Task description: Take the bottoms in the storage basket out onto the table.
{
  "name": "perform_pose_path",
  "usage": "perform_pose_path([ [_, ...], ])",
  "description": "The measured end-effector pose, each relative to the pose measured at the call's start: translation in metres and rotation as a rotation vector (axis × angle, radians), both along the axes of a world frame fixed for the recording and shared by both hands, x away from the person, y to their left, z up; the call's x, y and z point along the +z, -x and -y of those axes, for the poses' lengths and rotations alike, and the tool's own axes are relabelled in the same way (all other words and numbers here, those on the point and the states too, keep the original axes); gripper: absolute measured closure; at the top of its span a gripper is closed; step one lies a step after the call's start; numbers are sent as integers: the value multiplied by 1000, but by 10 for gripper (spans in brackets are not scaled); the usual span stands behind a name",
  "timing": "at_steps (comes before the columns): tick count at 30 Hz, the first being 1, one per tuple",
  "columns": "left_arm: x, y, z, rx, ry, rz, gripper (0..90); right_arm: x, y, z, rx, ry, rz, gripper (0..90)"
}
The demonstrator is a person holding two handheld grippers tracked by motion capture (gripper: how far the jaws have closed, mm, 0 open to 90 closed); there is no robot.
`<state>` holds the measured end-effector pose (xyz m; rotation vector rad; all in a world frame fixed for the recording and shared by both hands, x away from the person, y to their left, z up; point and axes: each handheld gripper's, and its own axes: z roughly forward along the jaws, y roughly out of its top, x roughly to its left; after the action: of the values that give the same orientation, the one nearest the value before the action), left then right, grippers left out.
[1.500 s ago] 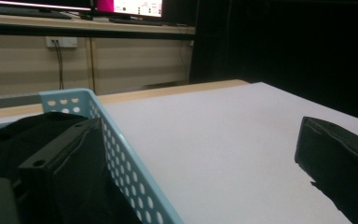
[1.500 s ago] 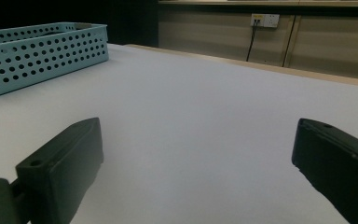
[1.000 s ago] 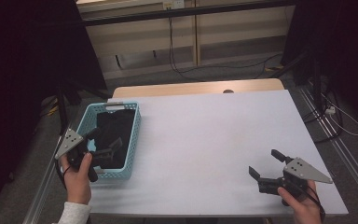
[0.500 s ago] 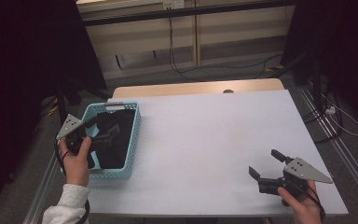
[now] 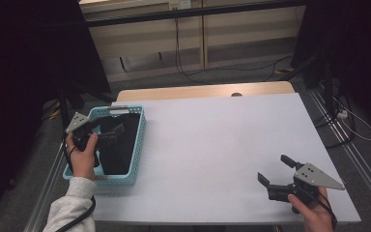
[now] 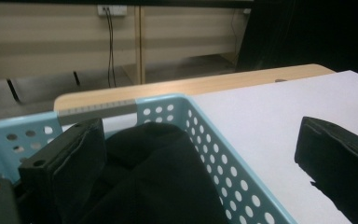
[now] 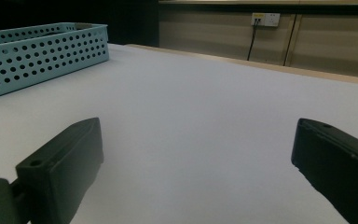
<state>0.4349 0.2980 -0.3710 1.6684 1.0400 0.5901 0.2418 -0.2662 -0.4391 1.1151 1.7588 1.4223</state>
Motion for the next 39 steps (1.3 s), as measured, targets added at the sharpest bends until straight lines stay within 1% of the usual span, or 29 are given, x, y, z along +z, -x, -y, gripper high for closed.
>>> perform_pose_path([
  [1,-1,-2,0,8,-7,-4,22,0,0,0,0,1,1,16],
  [2,-2,-4,0,12,-2,-13,23,0,0,0,2,0,0,16],
  [5,-5,-11,2,13,-27,-31,23,0,0,-1,3,-1,0,16],
  [7,-7,-15,3,14,-31,-48,24,0,0,0,3,-1,0,16],
  [8,-8,-17,3,25,-50,-56,24,0,0,0,3,-1,0,16],
  [9,-8,-19,4,28,-86,-55,24,0,0,0,5,-1,-1,16],
  [10,-8,-20,5,24,-98,-57,26,0,0,0,6,0,0,16],
  [12,-10,-24,6,16,-87,-72,27,0,0,0,12,9,5,16],
  [14,-12,-30,7,20,-104,-87,27,0,1,-1,11,9,3,16],
  [15,-12,-30,7,20,-104,-87,27,0,1,-1,11,9,3,16],
  [17,-16,-34,8,29,-96,-105,28,1,1,0,11,11,3,16],
  [18,-17,-36,8,32,-114,-113,29,1,1,0,12,7,4,17],
  [19,-19,-38,9,37,-122,-120,29,1,1,0,10,6,3,16],
  [22,-26,-45,10,40,-140,-164,31,0,1,0,9,1,0,16],
  [23,-27,-46,10,45,-154,-162,34,0,1,1,9,1,0,16],
  [26,-33,-51,11,52,-152,-191,36,0,1,3,5,-1,0,16],
  [28,-36,-54,13,66,-167,-228,38,0,1,3,5,-4,0,16],
  [31,-42,-58,13,69,-197,-259,48,0,1,3,2,-5,-1,16],
  [32,-44,-59,13,74,-209,-260,48,0,1,3,3,-6,0,16],
  [33,-45,-59,13,79,-211,-262,48,0,1,3,6,-3,0,16],
  [36,-48,-63,11,98,-219,-288,48,0,1,4,6,-4,-1,16],
  [37,-50,-63,10,99,-223,-308,48,0,1,4,8,-5,0,16],
  [39,-54,-65,9,105,-253,-338,48,0,1,4,8,-7,-1,16],
])
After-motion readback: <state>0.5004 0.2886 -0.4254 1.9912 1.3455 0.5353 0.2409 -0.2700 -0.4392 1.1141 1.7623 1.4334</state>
